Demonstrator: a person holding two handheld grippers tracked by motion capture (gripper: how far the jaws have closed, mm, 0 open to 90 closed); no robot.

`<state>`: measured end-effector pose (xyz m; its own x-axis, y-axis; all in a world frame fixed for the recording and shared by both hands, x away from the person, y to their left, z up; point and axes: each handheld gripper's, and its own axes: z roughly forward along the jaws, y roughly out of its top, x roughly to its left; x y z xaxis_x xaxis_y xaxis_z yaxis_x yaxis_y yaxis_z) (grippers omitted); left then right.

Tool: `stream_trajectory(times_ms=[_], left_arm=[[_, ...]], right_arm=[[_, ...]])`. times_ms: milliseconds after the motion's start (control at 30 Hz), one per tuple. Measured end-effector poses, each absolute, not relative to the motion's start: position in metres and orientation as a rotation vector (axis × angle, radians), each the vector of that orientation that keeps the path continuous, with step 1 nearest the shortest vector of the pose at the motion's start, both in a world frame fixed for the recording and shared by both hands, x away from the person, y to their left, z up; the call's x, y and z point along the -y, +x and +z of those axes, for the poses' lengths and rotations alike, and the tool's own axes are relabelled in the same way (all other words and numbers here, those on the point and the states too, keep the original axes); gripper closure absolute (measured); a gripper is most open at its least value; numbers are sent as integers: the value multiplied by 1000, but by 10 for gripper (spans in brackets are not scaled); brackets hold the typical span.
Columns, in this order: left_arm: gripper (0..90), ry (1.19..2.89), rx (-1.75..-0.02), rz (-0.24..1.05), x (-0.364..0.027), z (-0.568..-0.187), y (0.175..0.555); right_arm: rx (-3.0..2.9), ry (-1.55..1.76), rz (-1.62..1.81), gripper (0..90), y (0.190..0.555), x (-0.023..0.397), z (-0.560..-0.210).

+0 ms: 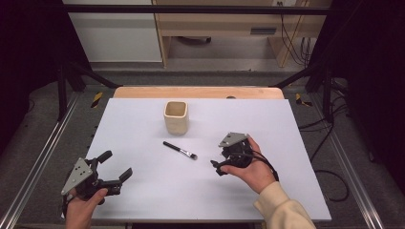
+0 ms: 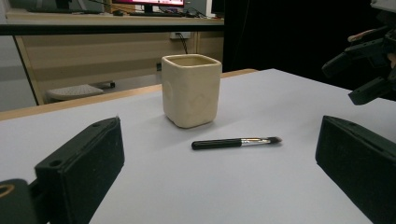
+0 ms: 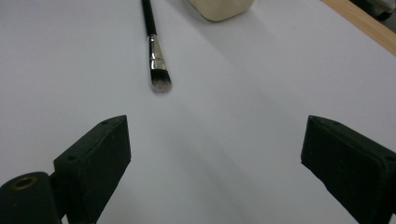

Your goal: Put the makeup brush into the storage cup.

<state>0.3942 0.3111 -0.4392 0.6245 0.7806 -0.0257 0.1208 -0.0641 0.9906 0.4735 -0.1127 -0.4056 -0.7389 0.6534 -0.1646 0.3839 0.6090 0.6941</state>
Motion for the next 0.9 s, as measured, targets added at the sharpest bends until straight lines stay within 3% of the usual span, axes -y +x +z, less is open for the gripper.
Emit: stream_trajectory(times_ms=[900], left_arm=[[6, 1574, -776, 649, -314, -439, 394]], right_arm=[[-2562, 785, 850, 82, 527, 46, -403]])
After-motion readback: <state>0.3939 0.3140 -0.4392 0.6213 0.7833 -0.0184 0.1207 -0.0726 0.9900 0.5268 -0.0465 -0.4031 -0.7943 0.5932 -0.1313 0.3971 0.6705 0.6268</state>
